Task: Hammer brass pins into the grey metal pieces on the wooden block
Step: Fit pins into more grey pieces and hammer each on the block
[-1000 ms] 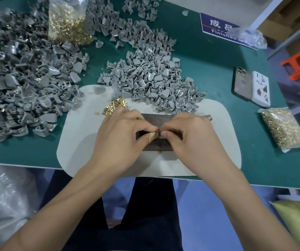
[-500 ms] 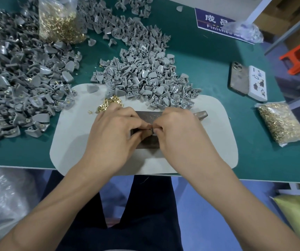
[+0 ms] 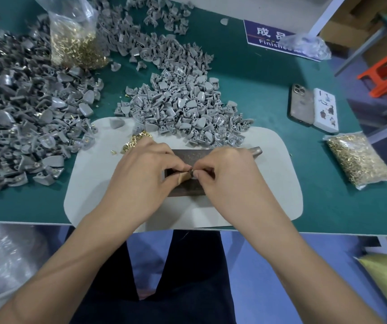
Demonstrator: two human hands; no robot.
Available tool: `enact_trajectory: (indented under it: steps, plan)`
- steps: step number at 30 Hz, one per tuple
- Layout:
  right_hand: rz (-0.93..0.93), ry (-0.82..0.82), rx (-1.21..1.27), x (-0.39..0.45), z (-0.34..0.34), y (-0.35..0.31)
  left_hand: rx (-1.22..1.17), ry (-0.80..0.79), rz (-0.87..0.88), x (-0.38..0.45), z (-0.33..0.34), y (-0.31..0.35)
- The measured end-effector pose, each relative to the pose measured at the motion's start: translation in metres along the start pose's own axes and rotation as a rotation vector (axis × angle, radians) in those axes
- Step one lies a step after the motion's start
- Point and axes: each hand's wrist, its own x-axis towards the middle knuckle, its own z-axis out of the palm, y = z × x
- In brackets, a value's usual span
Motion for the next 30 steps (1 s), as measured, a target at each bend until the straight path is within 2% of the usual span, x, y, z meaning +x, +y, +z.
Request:
enact_trajectory:
  steps: [3,10,15,17,18,20,21,23,25,28,30]
  plan:
    - [0.016,-0.040,-0.105,0.003,-0.002,-0.005,0.038,-0.008,0.043,0.003,0.000,-0.002]
    - [0.091,-0.017,-0.043,0.003,-0.002,-0.003,0.035,0.024,0.032,-0.006,0.005,-0.001]
    - [-0.014,0.027,0.073,0.002,0.005,0.007,0.105,0.060,0.007,-0.008,0.006,0.007]
    - [-0.012,0.146,0.296,-0.007,0.005,0.019,0.119,0.060,0.010,-0.008,0.006,0.010]
    - [0.042,0.269,0.386,-0.014,0.005,0.030,0.125,0.061,0.010,-0.008,0.006,0.010]
    - [0.226,0.477,0.311,-0.028,0.008,0.060,0.134,0.073,0.001,-0.009,0.007,0.011]
    - [0.351,0.481,0.179,-0.036,0.012,0.075,0.134,0.079,-0.003,-0.009,0.007,0.011]
    - [0.553,0.312,-0.030,-0.050,0.021,0.097,0.127,0.084,-0.012,-0.008,0.009,0.012]
    - [0.557,0.191,-0.028,-0.058,0.028,0.107,0.125,0.081,-0.016,-0.005,0.011,0.013]
    - [0.459,0.163,-0.145,-0.058,0.031,0.113,0.136,0.069,-0.008,-0.003,0.013,0.013]
    - [0.505,0.175,-0.200,-0.054,0.028,0.114,0.131,0.058,-0.003,-0.002,0.012,0.012]
